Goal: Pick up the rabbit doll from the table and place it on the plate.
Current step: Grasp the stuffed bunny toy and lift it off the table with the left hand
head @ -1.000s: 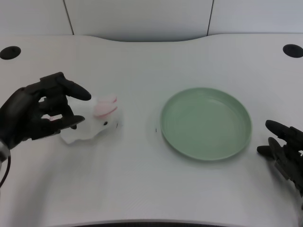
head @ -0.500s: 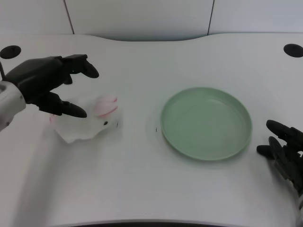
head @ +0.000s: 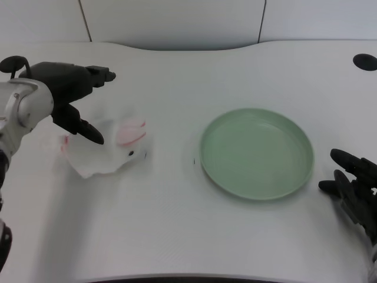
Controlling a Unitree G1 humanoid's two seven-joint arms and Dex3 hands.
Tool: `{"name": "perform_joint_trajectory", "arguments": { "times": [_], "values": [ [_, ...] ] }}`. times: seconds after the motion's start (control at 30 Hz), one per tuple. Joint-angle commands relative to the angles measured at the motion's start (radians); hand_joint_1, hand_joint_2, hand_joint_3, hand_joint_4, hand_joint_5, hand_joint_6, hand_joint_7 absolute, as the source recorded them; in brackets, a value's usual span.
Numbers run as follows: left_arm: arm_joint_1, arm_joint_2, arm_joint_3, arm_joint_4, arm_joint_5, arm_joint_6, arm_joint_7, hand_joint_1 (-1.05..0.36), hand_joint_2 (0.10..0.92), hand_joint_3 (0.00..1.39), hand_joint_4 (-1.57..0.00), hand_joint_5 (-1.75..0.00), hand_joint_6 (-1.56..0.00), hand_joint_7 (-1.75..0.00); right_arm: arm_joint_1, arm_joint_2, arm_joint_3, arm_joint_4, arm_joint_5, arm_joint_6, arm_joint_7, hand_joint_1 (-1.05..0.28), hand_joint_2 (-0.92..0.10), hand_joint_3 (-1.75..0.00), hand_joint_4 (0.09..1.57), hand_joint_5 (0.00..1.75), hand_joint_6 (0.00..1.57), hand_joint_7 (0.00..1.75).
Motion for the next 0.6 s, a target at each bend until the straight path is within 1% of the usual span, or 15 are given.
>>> {"name": "perform_joint_trajectory", "arguments": {
  "times": [0.03,0.1,0.13,0.2,0.23,0.3,0.37,0.4,0.43,0.47,0.53,0.6],
  "values": [
    [-0.037,-0.027,-0.016,0.058,-0.013,0.031,-0.032,-1.05,0.903,0.00,0.00,0.00,-0.01,-0.05,0.018,-0.015,-0.009,0.011,0.009,0.008,0.003,-0.40,-0.92,-0.32,0.82,0.59,0.90,0.01],
    [-0.048,-0.042,-0.024,0.084,-0.016,0.040,-0.034,-1.05,0.900,0.00,0.00,0.00,-0.02,-0.06,0.025,-0.016,-0.004,0.005,0.003,-0.004,0.001,-0.40,-0.92,-0.32,0.82,0.59,0.90,0.01],
    [-0.052,-0.050,-0.026,0.098,-0.019,0.046,-0.036,-1.05,0.897,0.00,0.00,0.00,-0.02,-0.06,0.028,-0.017,-0.003,0.003,0.002,-0.007,0.002,-0.40,-0.92,-0.32,0.82,0.59,0.90,0.00],
    [-0.061,-0.065,-0.030,0.121,-0.023,0.059,-0.044,-1.05,0.892,0.00,0.00,0.00,-0.03,-0.07,0.033,-0.018,-0.003,0.000,0.003,-0.010,0.006,-0.40,-0.92,-0.32,0.82,0.59,0.89,0.00],
    [-0.069,-0.076,-0.038,0.136,-0.016,0.072,-0.050,-1.05,0.892,0.00,0.00,0.00,-0.02,-0.07,0.035,-0.017,-0.006,-0.001,0.009,-0.013,0.015,-0.40,-0.92,-0.32,0.82,0.58,0.89,0.00],
    [-0.078,-0.098,-0.055,0.166,-0.007,0.097,-0.044,-1.05,0.902,0.01,-0.01,0.00,-0.02,-0.08,0.043,-0.015,-0.009,-0.005,0.015,-0.023,0.027,-0.39,-0.92,-0.32,0.81,0.58,0.88,0.00],
    [-0.079,-0.116,-0.064,0.191,-0.006,0.117,-0.028,-1.05,0.899,0.00,-0.04,-0.02,-0.04,-0.11,0.047,-0.015,-0.015,-0.003,0.024,-0.033,0.050,-0.40,-0.92,-0.32,0.82,0.58,0.88,0.00],
    [-0.078,-0.124,-0.069,0.201,-0.005,0.124,-0.021,-1.05,0.899,0.00,-0.05,-0.03,-0.04,-0.11,0.049,-0.016,-0.020,-0.002,0.029,-0.034,0.063,-0.41,-0.92,-0.32,0.82,0.59,0.88,0.00],
    [-0.075,-0.130,-0.075,0.209,-0.003,0.130,-0.011,-1.05,0.900,0.00,-0.06,-0.04,-0.05,-0.12,0.050,-0.015,-0.025,-0.002,0.035,-0.036,0.072,-0.41,-0.92,-0.32,0.83,0.59,0.88,0.00],
    [-0.073,-0.133,-0.079,0.214,-0.002,0.133,-0.005,-1.05,0.901,0.00,-0.03,-0.17,-0.02,-0.23,0.052,-0.013,-0.028,-0.003,0.038,-0.036,0.077,-0.40,-0.92,-0.32,0.84,0.60,0.88,0.00],
    [-0.070,-0.140,-0.088,0.224,0.000,0.140,0.003,-1.05,0.895,0.00,-0.01,-0.28,-0.01,-0.30,0.053,-0.014,-0.033,-0.001,0.038,-0.040,0.078,-0.39,-0.92,-0.31,0.83,0.59,0.88,0.00],
    [-0.062,-0.153,-0.101,0.238,0.006,0.160,0.007,-1.05,0.880,0.00,0.00,-0.31,0.00,-0.32,0.061,-0.015,-0.029,-0.004,0.028,-0.050,0.065,-0.38,-0.92,-0.31,0.82,0.59,0.88,0.00]
  ]
}}
